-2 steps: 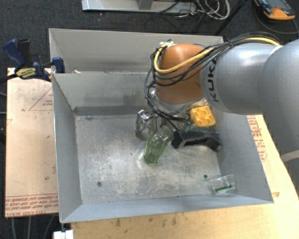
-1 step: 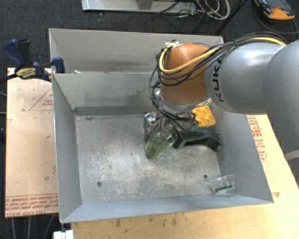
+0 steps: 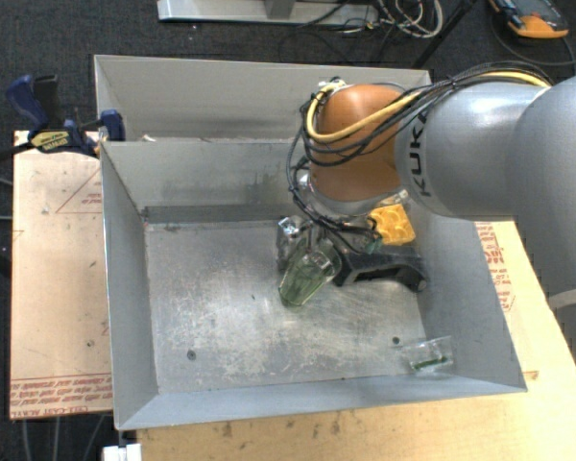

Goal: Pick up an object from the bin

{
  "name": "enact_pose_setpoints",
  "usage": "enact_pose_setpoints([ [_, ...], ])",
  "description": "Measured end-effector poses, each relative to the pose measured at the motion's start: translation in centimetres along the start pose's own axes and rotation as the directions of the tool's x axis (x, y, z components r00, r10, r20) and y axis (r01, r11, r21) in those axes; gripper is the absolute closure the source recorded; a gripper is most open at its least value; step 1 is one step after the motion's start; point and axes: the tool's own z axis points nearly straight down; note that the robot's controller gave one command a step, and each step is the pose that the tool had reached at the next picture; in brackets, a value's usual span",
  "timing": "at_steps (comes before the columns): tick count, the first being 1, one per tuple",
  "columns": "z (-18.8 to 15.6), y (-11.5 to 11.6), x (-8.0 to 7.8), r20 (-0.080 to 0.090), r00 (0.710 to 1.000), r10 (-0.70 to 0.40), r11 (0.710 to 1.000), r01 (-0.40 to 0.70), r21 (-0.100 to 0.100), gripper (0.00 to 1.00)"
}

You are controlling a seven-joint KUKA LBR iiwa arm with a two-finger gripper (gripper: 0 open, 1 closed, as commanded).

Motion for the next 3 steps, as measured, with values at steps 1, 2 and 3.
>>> enact_pose_setpoints([
  [1,0.1,0.8,-2.4,-0.018,0.983,-0.182,0.983,0.182,0.0,1.0],
  [2,-0.1,-0.2,-1.7,0.015,0.967,-0.254,0.967,0.255,-0.01,1.0],
  [3,0.1,0.6,-3.0,-0.003,0.888,-0.46,0.888,0.46,-0.009,1.0],
])
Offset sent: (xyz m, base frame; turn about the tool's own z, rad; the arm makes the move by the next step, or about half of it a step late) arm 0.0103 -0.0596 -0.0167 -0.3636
